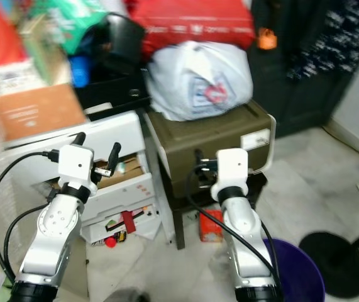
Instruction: Clean up the room
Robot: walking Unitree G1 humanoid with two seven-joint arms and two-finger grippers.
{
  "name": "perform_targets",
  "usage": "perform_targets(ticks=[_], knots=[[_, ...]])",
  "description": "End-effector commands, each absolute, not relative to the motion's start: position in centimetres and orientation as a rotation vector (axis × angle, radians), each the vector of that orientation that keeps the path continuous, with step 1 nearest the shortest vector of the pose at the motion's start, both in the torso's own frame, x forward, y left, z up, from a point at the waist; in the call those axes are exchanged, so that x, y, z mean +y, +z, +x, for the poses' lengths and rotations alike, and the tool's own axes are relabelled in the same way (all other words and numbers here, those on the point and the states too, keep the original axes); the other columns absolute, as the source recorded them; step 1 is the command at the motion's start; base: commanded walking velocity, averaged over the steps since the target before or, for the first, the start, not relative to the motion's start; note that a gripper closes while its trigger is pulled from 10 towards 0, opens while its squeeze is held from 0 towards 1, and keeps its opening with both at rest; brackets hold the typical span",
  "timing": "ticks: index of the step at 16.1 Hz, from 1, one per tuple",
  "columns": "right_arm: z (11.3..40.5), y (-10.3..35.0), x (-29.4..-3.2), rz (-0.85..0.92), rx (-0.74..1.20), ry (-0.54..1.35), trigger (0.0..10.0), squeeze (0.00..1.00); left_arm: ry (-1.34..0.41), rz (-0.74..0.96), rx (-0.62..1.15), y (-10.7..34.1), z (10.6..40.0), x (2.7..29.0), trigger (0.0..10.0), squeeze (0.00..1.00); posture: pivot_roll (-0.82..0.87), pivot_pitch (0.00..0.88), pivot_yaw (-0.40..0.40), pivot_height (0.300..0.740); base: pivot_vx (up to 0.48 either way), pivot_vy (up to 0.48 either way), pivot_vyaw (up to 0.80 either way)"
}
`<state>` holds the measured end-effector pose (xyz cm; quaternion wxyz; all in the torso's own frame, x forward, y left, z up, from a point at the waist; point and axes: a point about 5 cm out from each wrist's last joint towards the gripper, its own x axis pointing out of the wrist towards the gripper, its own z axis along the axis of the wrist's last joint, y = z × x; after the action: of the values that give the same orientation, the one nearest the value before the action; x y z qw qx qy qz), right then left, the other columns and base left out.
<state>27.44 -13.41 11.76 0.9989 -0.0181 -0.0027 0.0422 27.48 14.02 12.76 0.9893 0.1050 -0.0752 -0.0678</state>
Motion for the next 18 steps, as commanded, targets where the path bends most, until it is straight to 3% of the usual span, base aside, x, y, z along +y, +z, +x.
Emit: perform_targets(ticks=[1,18], knots=[[27.5,11.9,-13.0,-0.012,-0.011,0.086,10.0,0.00,-0.114,0.223,-0.143,12.8,27.6,14.5,10.0,0.00,0.00,0.000,0.030,0.740,0.000,0.000,0.00],[27.9,11.7,-12.8,-0.046,0.000,0.103,10.0,0.00,-0.029,0.222,-0.105,12.4,27.6,15.5,10.0,0.00,0.01,0.000,0.024,0.740,0.000,0.000,0.78]])
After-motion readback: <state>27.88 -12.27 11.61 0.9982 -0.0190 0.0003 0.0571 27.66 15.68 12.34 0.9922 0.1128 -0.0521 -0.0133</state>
